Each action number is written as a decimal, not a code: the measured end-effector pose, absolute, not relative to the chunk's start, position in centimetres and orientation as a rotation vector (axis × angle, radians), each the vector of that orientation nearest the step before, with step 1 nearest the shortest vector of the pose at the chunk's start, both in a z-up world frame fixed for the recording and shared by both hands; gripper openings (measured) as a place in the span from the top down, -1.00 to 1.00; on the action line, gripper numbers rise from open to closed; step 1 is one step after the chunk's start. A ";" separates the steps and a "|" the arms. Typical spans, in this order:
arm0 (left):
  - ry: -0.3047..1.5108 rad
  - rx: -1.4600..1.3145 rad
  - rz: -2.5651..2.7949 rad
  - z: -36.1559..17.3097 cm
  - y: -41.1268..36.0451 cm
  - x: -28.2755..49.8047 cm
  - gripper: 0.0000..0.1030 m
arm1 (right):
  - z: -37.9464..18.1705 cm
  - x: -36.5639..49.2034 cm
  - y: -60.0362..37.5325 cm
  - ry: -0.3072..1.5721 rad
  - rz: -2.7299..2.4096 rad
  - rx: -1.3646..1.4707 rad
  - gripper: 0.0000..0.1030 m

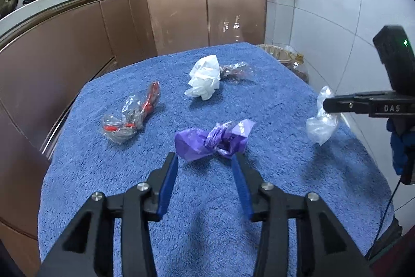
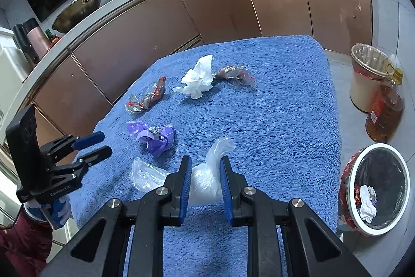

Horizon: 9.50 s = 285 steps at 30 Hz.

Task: Collect trash
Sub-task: 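Carry the purple wrapper and clear bag toward the steel bin, then open both tools over the bin to drop the wrapper and bag, then move both open tools back over the towel toward the remaining trash, then grasp the clear bag with red strip with the right tool, then grasp the clear red-trimmed bag with the left tool while the right holds its bag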

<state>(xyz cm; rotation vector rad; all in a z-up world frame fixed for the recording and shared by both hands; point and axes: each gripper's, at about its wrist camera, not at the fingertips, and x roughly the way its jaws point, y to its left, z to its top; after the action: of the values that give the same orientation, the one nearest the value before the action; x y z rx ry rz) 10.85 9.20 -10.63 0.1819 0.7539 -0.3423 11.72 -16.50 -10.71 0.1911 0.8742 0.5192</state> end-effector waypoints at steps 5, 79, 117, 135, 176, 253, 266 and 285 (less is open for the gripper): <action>0.790 0.226 -0.430 -11.4 8.4 13.1 0.13 | -10.9 11.9 -17.5 0.866 0.512 0.214 0.60; 0.665 -0.031 -0.651 -3.6 -13.3 20.1 0.05 | -4.1 8.6 -36.4 0.540 -0.104 0.219 0.10; 0.612 -0.113 -0.177 -5.6 19.8 13.9 0.05 | 2.1 11.7 -18.9 0.515 0.295 0.020 0.09; 0.716 -0.169 -0.169 -12.1 19.5 17.2 0.05 | -8.2 22.3 -20.2 0.697 0.387 0.058 0.09; 0.795 -0.214 -0.133 -15.5 18.4 20.8 0.05 | -16.0 31.1 -12.2 0.874 0.694 -0.012 0.80; 0.756 -0.432 -0.067 -12.9 22.5 18.5 0.87 | -11.3 22.8 -15.6 0.745 0.665 0.024 -0.04; 0.710 -0.346 -0.048 -8.4 26.9 9.1 0.87 | -15.5 25.0 -7.9 0.912 0.663 -0.198 0.86; 0.657 -0.384 -0.120 -8.1 26.3 6.1 0.87 | -11.2 20.6 -7.2 0.840 0.637 -0.152 0.74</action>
<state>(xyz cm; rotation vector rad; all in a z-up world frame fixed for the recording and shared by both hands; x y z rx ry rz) 6.10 26.32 -8.10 -0.3838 0.6569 -0.1200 20.56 -7.18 -11.22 -0.1522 0.8399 0.6368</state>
